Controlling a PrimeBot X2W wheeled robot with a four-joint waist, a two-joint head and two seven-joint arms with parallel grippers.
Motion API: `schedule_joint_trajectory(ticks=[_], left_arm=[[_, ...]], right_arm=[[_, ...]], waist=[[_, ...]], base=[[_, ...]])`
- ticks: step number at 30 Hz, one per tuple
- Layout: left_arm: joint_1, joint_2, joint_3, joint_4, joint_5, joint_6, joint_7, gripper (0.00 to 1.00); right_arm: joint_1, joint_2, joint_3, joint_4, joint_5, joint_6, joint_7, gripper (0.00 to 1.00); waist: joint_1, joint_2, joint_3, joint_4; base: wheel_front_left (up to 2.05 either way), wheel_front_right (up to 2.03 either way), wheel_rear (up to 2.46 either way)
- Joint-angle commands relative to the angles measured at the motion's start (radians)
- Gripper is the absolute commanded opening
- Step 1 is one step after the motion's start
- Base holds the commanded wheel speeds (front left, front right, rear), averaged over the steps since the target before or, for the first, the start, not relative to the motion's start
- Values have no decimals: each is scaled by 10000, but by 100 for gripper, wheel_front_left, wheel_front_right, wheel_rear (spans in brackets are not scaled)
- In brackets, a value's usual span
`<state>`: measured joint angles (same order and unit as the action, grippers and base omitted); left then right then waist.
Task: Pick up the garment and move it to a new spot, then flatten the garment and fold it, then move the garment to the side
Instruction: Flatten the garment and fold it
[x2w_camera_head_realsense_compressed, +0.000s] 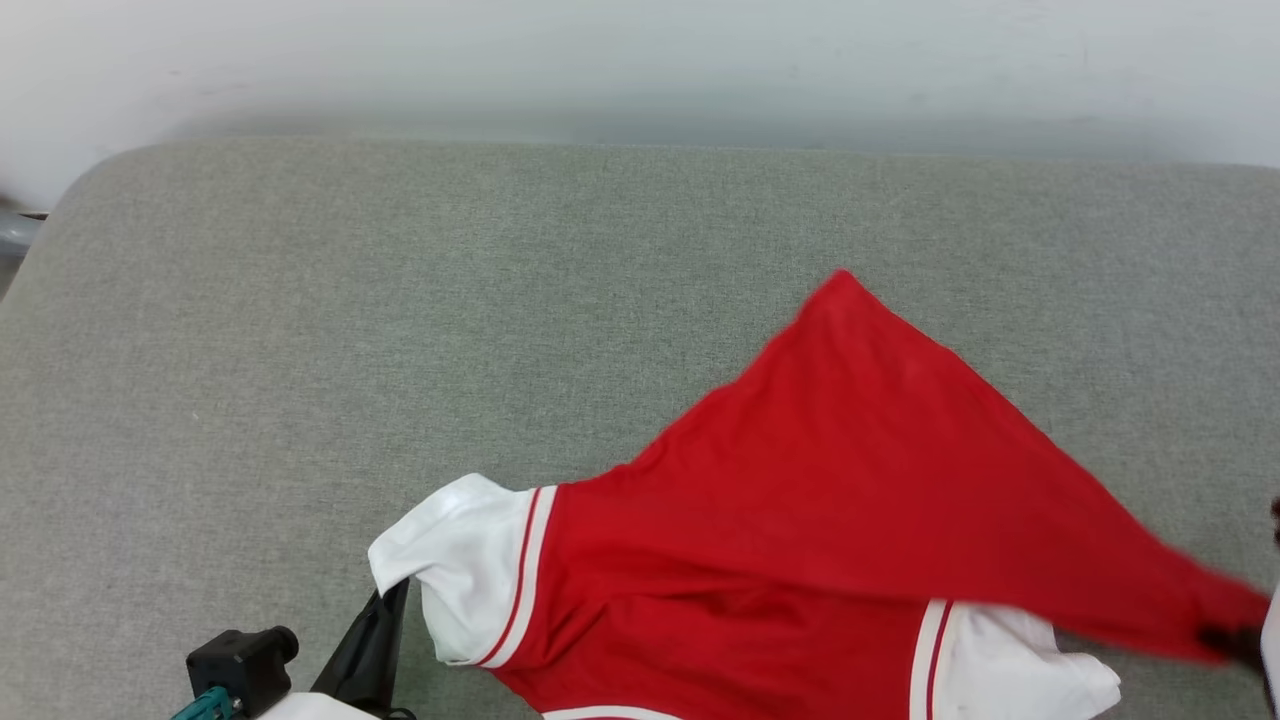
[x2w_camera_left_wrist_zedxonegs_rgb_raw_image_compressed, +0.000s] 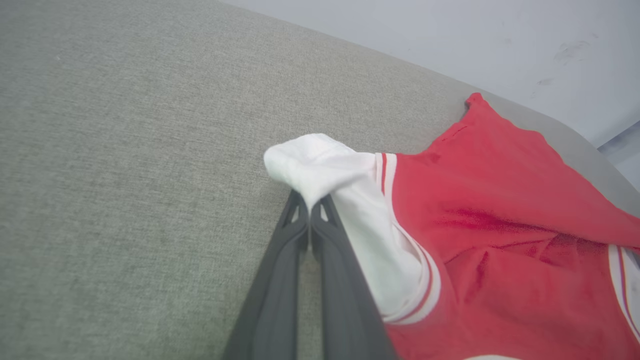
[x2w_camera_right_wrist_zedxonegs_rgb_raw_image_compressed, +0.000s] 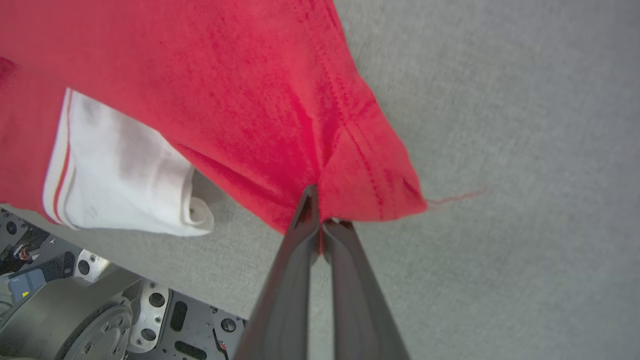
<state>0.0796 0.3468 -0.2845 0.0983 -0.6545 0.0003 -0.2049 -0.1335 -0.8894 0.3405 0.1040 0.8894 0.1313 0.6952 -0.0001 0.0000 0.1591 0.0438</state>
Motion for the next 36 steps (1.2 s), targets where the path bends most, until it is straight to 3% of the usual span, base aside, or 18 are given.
schedule_joint_trajectory(ticks=[1,8,13,14,15,28,32,36], left_arm=[[106,46,12,-22,-12,16,17,0],[70,37,-2,17,-65,15,-51,0],[-9,52,-28,92,-69,-5,-68,0],[-14,65,-28,101,-68,-4,-68,0],[-24,74,-30,112,-70,-2,-70,0],[-201,102,-176,-138,18,53,-22,0],[-409,86,-256,-309,118,44,5,0],[-745,36,-392,-456,207,-13,32,0]], right_arm=[[312,122,-32,-28,-19,-12,31,0],[2596,944,-348,58,-401,-12,353,0],[3057,1517,-626,51,-752,-12,193,0],[3020,1626,-762,39,-809,-13,91,30],[2928,1709,-950,-11,-889,-13,-80,100],[232,2113,-2697,-1817,-1599,-12,-1314,100],[-1345,2143,-2317,-2199,-1946,-12,-829,100],[-3073,2115,-1382,-1829,-2286,-12,159,100]], waist=[[1,0,-4,-14],[1,0,63,-85],[1,0,56,-141],[1,0,37,-156],[1,0,10,-165],[1,0,46,66],[1,0,362,244],[1,0,764,475]], base=[[0,0,0],[0,0,0],[0,0,0],[0,0,0],[0,0,0],[0,0,0],[0,0,0],[0,0,0]])
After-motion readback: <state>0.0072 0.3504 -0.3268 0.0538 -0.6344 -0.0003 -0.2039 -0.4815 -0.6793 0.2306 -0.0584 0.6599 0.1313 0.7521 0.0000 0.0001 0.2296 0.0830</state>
